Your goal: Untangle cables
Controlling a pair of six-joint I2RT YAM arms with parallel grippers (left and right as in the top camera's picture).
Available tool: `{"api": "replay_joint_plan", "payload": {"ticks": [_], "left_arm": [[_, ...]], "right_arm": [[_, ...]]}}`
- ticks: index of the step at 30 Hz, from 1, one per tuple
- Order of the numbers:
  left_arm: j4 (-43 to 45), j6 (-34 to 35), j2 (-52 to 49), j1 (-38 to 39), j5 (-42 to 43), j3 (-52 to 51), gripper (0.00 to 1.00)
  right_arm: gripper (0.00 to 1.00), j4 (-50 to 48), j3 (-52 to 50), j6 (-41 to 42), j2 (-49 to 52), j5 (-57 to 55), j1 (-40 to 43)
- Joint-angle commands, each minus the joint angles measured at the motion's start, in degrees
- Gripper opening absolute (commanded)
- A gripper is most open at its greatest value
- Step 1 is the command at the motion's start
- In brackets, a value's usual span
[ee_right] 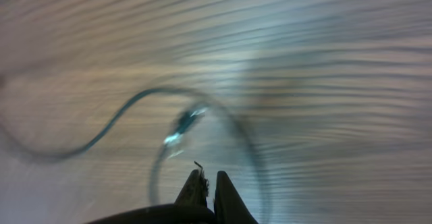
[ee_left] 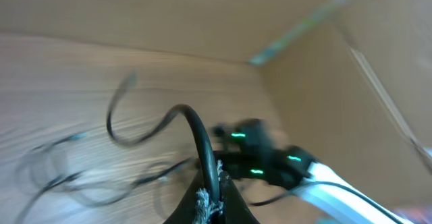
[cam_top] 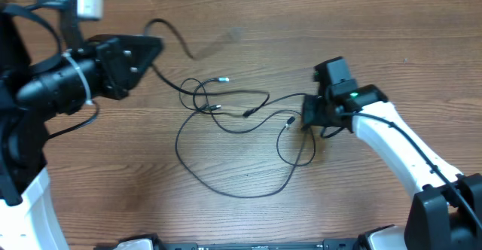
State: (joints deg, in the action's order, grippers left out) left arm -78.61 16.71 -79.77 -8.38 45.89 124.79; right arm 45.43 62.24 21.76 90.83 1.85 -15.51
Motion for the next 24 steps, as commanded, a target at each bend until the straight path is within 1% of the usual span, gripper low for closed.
{"api": "replay_joint_plan", "payload": {"ticks": [1, 6, 12, 15, 17, 24], "left_arm": [[-1.49, -1.70, 0.39, -3.45, -8.20, 1.05, 0.04], [-2.40, -1.68, 0.42, -6.71, -16.81, 1.05, 0.04], [-4.90, -0.70, 0.42, -12.24, -34.56, 1.05, 0.04], [-7.19, 2.86, 0.39, -14.95, -47.21, 1.05, 0.04], [-8.24, 5.18, 0.39, -16.06, -52.24, 1.01, 0.04], [-8.44, 5.62, -1.11, -16.35, -53.51, 0.96, 0.04]], "right_arm": [[0.04, 0.90, -0.42, 5.25, -0.31, -4.57, 3.69], [0.04, 3.80, -0.42, 5.27, -0.31, -5.07, 7.67], [0.04, 5.73, -0.42, 5.31, -0.31, -5.81, 13.09], [0.04, 6.32, -0.42, 5.22, -0.31, -5.53, 14.97], [0.04, 6.27, -0.42, 3.13, -0.31, -3.85, 15.13], [0.04, 5.27, -0.42, -5.77, -0.31, 7.58, 13.57]]}}
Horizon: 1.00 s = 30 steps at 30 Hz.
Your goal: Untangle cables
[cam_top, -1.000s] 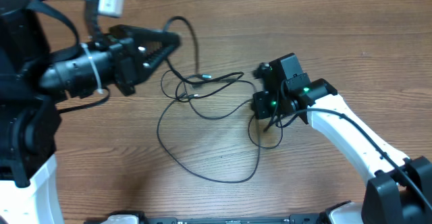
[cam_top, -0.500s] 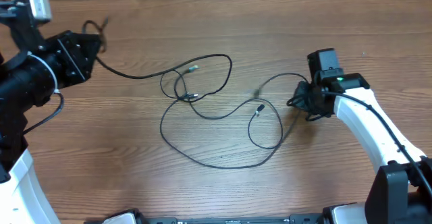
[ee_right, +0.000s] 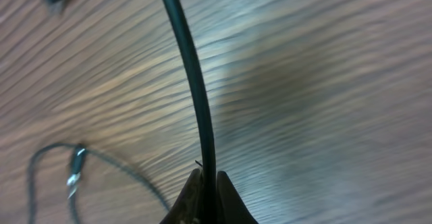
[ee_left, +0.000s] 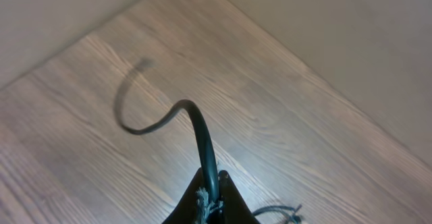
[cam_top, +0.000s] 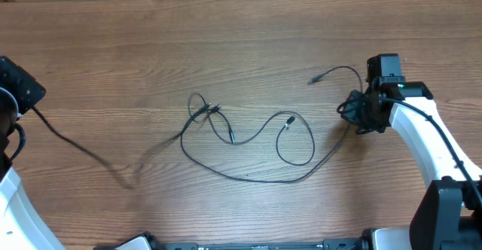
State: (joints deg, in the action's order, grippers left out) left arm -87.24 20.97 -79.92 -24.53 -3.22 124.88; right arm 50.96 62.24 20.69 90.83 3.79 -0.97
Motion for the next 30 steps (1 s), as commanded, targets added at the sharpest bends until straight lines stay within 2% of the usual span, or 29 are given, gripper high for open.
{"api": "replay_joint_plan", "payload": {"ticks": [1, 12, 13, 14, 15, 17, 19, 21, 23, 28, 30], "left_arm": [[0.09, 1.36, -1.55, -0.22, -5.22, 0.85, 0.04], [-2.38, 1.27, -10.54, -0.20, -6.21, 0.85, 0.07], [-2.75, 1.16, -11.26, -0.20, -5.66, 0.85, 0.15], [-3.15, 0.13, -12.04, -0.20, -4.61, 0.85, 0.29], [-3.34, -1.55, -12.83, -0.20, -3.26, 0.85, 0.38], [-3.32, -4.20, -14.05, -0.20, -1.07, 0.85, 0.49], [-3.32, -4.31, -14.93, -0.20, 0.07, 0.85, 0.68], [-3.37, -4.35, -15.37, -0.20, 1.03, 0.85, 0.81], [-3.32, -6.73, -15.50, -0.15, 5.16, 0.85, 0.85], [-3.43, -15.65, -15.50, 1.46, 19.28, 0.85, 0.87], [-4.02, -17.90, -15.50, 3.30, 21.51, 0.85, 0.87]], "right_arm": [[0.04, -0.20, -0.42, -5.05, -0.31, 5.99, -1.33], [0.04, 0.44, -0.42, -6.03, -0.31, 5.97, -2.34], [0.04, 0.44, -0.42, -6.03, -0.31, 5.99, -2.34], [0.04, 0.50, -0.42, -6.03, -0.31, 5.99, -2.34], [0.04, 0.61, -0.42, -6.03, -0.31, 5.97, -2.34], [0.04, 0.87, -0.42, -6.32, -0.31, 5.95, -2.34], [0.04, 1.18, -0.42, -7.56, -0.31, 5.95, -2.34], [0.04, 1.31, -0.42, -7.78, -0.31, 5.95, -2.34], [0.04, 1.33, -0.42, -7.76, -0.31, 5.95, -2.34], [0.04, 1.22, -0.42, -7.72, -0.31, 5.97, -2.34], [0.04, 1.27, -0.42, -7.72, -0.31, 5.95, -2.34]]}}
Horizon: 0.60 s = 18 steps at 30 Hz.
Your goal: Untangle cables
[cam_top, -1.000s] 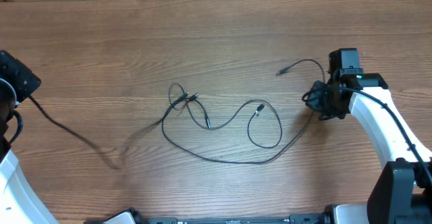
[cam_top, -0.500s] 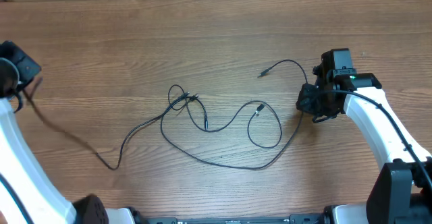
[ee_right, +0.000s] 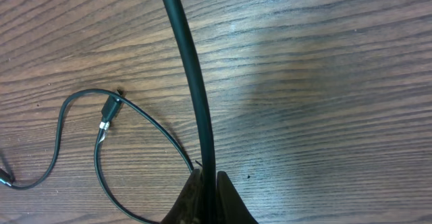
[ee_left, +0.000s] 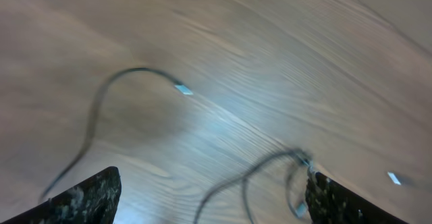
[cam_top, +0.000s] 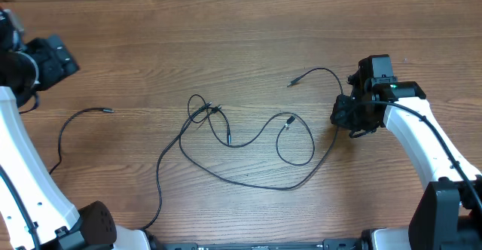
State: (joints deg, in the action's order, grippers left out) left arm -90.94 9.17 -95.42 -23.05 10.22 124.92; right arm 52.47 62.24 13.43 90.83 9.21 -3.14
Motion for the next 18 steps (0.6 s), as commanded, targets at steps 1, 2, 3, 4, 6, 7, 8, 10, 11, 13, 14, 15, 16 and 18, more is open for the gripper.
{"api": "replay_joint_plan", "payload": {"ticks": [1, 2, 3, 4, 6, 7, 8, 10, 11, 13, 14, 15, 16, 18], "left_arm": [[-0.68, -6.84, 0.00, 3.34, 7.67, 0.81, 0.88], [-0.96, -7.10, 0.00, 4.26, 7.21, 0.81, 0.88], [-1.42, -7.34, 0.00, 5.31, 6.75, 0.81, 0.88], [-2.08, -7.41, 0.00, 6.51, 5.99, 0.81, 0.88], [-3.76, -7.45, 0.00, 8.63, 4.17, 0.81, 0.88], [-4.68, -7.43, 0.00, 9.53, 3.50, 0.81, 0.87], [-5.70, -7.26, 0.00, 10.56, 2.80, 0.81, 0.86], [-5.88, -7.26, 0.15, 12.17, 2.43, 0.33, 0.85], [-5.88, -7.26, 0.31, 12.74, 2.32, -0.11, 0.85], [-5.88, -6.54, 0.83, 14.12, 1.20, -1.57, 0.86], [-5.88, -6.05, 1.31, 14.67, 0.57, -2.71, 0.86], [-5.88, -5.49, 2.08, 15.28, -0.24, -4.52, 0.86], [-5.88, -5.29, 2.86, 15.69, -0.81, -6.43, 0.86], [-5.88, -4.42, 4.94, 16.48, -1.90, -11.56, 0.86]], "right_arm": [[0.04, -0.20, -0.42, -0.48, -0.31, 0.52, -0.17], [0.04, -0.15, -0.42, -0.48, -0.31, 0.55, -0.17], [0.04, -0.09, -0.42, -0.48, -0.31, 0.52, -0.17], [0.04, -0.02, -0.42, -0.48, -0.31, 0.52, -0.17], [0.04, 0.17, -0.42, -0.48, -0.31, 0.52, -0.17], [0.04, 0.24, -0.42, -0.48, -0.31, 0.52, -0.17], [0.04, 0.33, -0.42, -0.48, -0.31, 0.52, -0.17], [0.04, 0.37, -0.42, -0.50, -0.31, 0.52, -0.17], [0.04, 0.39, -0.42, -0.50, -0.31, 0.52, -0.17], [0.04, 0.42, -0.42, -0.50, -0.31, 0.52, -0.17], [0.04, 0.42, -0.42, -0.48, -0.31, 0.52, -0.17], [0.04, 0.42, -0.42, -0.48, -0.31, 0.52, -0.17], [0.04, 0.42, -0.42, -0.48, -0.31, 0.52, -0.17], [0.04, 0.42, -0.42, -0.48, -0.31, 0.52, -0.17]]}}
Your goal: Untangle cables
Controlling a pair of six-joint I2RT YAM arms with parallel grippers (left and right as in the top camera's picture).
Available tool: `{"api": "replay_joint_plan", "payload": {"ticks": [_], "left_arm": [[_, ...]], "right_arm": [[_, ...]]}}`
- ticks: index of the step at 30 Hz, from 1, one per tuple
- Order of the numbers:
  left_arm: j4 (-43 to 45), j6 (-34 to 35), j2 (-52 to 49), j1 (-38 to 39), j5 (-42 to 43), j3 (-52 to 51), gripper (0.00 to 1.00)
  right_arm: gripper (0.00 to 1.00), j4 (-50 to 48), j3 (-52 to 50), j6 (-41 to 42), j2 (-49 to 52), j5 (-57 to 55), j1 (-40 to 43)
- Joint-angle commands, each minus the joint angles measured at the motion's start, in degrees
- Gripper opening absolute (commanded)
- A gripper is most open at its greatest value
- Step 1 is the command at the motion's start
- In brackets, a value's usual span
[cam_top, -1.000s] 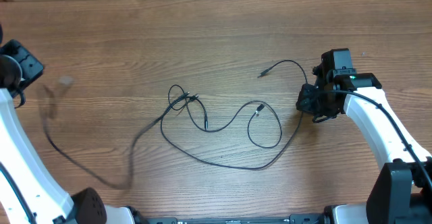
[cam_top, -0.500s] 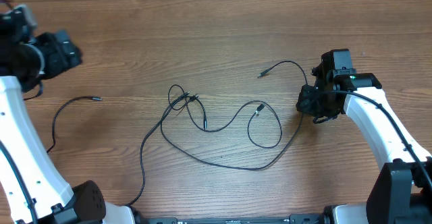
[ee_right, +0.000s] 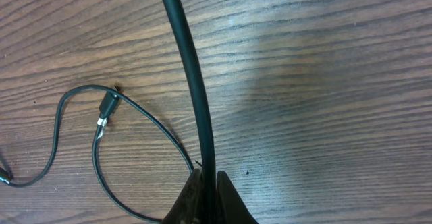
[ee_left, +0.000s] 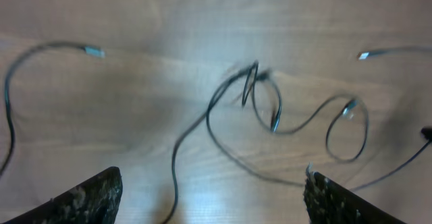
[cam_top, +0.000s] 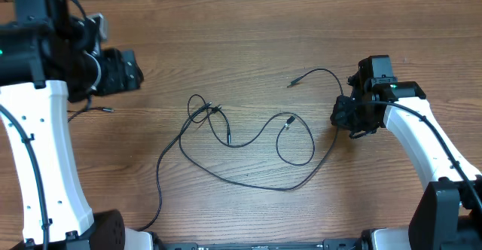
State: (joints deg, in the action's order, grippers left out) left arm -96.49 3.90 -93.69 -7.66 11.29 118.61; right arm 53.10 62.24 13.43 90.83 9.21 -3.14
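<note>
Thin black cables [cam_top: 248,176] lie tangled across the wooden table, with a small knot [cam_top: 203,111] at centre left, also seen as the knot [ee_left: 253,75] in the left wrist view. My right gripper [cam_top: 343,116] is shut on one black cable [ee_right: 192,82], which runs up between its closed fingers [ee_right: 196,190]. My left gripper [cam_top: 129,72] hangs open high above the table's upper left, holding nothing. Its two fingers [ee_left: 88,197] stand far apart. A loose plug end [cam_top: 105,109] lies on the table at the left.
A small loop with a connector [cam_top: 289,120] lies between the knot and my right gripper. Another cable end [cam_top: 291,83] points left at the upper right. One strand runs off the table's front edge [cam_top: 147,221]. A tan wall borders the far side.
My left arm has moved right from the far left edge, and its camera now looks down on the whole tangle. It stays open. The right gripper and the cables have not moved.
First both grippers were shut on cables close to the tangle. Then they stood far apart, left at the far left edge, right at the right, the cables drawn out. Later the left was open, its cable lying at the left. Now it hangs over the upper left.
</note>
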Motion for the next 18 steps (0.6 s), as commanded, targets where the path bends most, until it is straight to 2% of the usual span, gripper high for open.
{"api": "replay_joint_plan", "payload": {"ticks": [1, 6, 12, 18], "left_arm": [[-0.33, 1.14, 4.42, 1.49, -3.10, -8.44, 0.86], [1.51, 2.97, 9.18, 3.34, -4.33, -24.24, 0.86], [10.71, 6.64, 10.86, 4.85, -4.42, -42.40, 0.86], [20.17, 10.16, 10.64, 4.85, -4.46, -56.26, 0.87]], "right_arm": [[0.04, -0.24, -0.42, -0.46, -0.31, 0.52, -0.17], [0.04, -0.26, -0.42, -0.48, -0.31, 0.52, -0.17], [0.04, -0.20, -0.42, -0.48, -0.31, 0.52, -0.17], [0.04, 0.17, -0.42, -0.50, -0.31, 0.52, -0.17]]}}
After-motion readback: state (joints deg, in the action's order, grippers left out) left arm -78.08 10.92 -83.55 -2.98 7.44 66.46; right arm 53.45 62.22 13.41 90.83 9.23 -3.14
